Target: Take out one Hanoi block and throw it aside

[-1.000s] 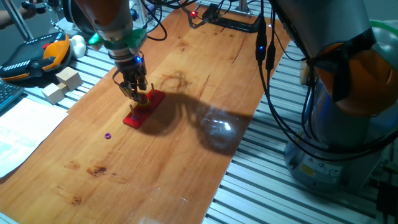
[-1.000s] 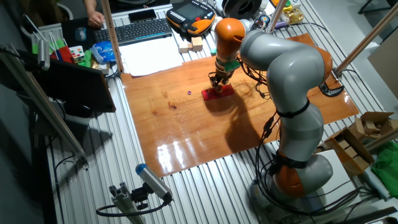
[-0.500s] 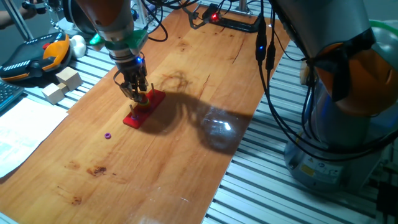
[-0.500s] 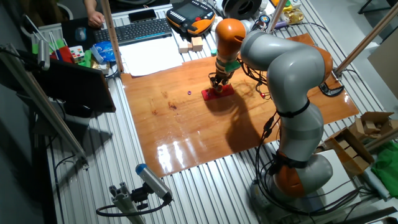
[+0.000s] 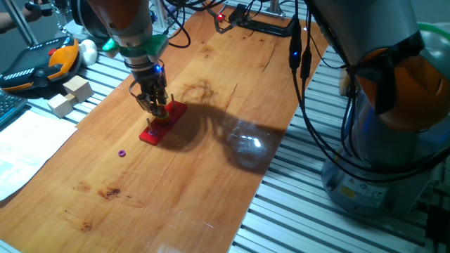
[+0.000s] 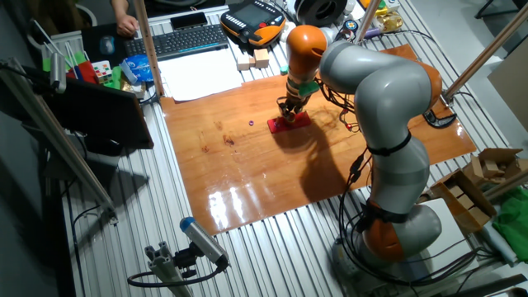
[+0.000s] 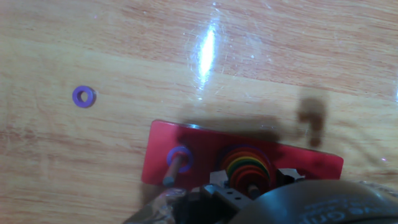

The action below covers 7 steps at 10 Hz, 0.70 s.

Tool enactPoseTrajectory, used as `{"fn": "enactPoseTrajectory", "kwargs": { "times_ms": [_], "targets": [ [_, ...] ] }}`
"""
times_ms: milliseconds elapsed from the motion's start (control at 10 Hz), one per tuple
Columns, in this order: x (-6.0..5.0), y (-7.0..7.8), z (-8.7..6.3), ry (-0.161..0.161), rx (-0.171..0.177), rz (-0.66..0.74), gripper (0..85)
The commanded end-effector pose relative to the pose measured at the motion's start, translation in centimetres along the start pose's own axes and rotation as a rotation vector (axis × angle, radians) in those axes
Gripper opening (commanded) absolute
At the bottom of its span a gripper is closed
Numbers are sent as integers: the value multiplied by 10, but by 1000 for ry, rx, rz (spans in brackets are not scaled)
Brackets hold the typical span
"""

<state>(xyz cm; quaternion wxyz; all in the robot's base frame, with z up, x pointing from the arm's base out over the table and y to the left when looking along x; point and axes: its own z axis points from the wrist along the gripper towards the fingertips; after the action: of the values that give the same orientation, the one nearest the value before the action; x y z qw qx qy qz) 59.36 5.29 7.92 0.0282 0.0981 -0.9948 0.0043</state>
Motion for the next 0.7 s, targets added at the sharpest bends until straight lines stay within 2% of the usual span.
{"fn": "enactPoseTrajectory", "kwargs": {
  "times_ms": [0,600],
  "targets": [
    [0,0,0,2,-1,-1,417],
    [1,-1,1,7,-11,-11,310]
  ]
}}
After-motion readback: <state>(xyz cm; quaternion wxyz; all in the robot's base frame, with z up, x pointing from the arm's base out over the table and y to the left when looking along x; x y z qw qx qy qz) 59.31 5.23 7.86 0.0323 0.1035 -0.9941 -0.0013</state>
